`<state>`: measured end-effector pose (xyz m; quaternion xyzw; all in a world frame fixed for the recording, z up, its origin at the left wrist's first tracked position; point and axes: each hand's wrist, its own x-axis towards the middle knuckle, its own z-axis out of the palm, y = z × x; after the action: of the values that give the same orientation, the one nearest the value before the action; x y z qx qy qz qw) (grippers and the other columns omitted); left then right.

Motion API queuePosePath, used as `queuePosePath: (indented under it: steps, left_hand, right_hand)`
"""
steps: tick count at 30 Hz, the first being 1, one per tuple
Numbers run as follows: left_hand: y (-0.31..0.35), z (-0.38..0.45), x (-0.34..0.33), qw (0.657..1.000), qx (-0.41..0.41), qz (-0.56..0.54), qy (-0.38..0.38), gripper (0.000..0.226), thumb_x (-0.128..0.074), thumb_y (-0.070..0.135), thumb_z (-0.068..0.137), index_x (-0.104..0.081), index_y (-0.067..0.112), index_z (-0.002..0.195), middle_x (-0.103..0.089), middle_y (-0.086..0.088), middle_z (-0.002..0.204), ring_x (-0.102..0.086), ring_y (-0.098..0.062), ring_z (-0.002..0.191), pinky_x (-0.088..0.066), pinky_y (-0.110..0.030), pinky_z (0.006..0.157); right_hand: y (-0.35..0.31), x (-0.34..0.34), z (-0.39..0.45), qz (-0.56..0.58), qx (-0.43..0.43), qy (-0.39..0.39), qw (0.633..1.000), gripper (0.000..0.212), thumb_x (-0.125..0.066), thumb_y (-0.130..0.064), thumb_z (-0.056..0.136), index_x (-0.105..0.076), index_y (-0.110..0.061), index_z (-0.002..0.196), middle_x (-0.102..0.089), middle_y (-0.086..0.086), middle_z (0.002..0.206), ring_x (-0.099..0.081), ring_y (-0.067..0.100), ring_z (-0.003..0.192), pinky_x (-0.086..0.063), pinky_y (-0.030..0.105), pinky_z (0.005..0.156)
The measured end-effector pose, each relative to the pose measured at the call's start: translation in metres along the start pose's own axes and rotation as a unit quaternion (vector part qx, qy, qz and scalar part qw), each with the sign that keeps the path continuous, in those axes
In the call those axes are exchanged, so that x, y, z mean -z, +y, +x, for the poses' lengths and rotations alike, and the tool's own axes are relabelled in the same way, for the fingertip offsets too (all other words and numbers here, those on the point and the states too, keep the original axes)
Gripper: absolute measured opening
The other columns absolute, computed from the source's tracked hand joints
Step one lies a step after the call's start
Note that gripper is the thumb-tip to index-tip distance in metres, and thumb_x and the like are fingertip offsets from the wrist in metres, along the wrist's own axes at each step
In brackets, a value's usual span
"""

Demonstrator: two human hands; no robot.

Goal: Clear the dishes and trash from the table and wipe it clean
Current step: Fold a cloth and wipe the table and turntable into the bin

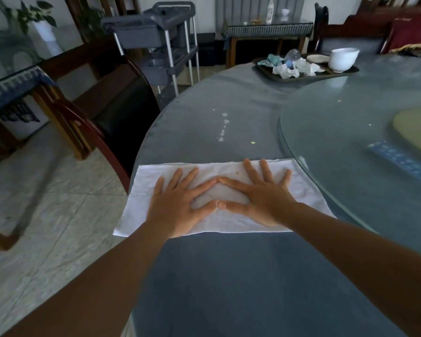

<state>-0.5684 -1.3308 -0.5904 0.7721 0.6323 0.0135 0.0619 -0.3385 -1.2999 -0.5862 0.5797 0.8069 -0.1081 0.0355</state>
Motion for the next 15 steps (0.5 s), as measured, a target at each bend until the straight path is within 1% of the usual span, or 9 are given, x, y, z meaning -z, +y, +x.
queuePosePath:
  steps: [6, 11, 15]
  left_hand:
    - [-0.034, 0.061, 0.004, 1.0, -0.023, 0.0, -0.001, 0.067, -0.005, 0.087, 0.08, 0.01, 0.071, 0.143, 0.013, 0.021, 0.167, 0.013, -0.014, 0.155, 0.005, -0.052, 0.124]
    - [-0.052, 0.105, 0.009, 0.999, -0.049, 0.003, 0.002, 0.069, 0.0, 0.088, 0.078, 0.01, 0.069, 0.144, 0.012, 0.02, 0.167, 0.013, -0.015, 0.156, 0.005, -0.054, 0.123]
    - [-0.07, 0.146, 0.011, 0.998, -0.069, -0.003, 0.006, 0.066, -0.006, 0.085, 0.081, 0.008, 0.07, 0.144, 0.008, 0.019, 0.168, 0.01, -0.015, 0.156, 0.004, -0.054, 0.123]
  right_hand:
    - [-0.002, 0.012, 0.056, -0.007, -0.018, 0.001, 1.0, 0.078, -0.002, -0.105, 0.061, 0.016, -0.083, 0.134, 0.024, -0.005, 0.17, 0.027, 0.035, 0.154, 0.008, 0.083, 0.108]
    - [-0.002, 0.02, 0.092, -0.001, -0.034, 0.01, 0.999, 0.077, 0.0, -0.105, 0.06, 0.016, -0.084, 0.132, 0.025, -0.005, 0.17, 0.025, 0.036, 0.155, 0.009, 0.083, 0.108]
    - [-0.001, 0.027, 0.125, -0.01, -0.059, 0.007, 0.998, 0.071, -0.005, -0.102, 0.067, 0.018, -0.084, 0.132, 0.024, -0.005, 0.17, 0.023, 0.037, 0.155, 0.007, 0.083, 0.109]
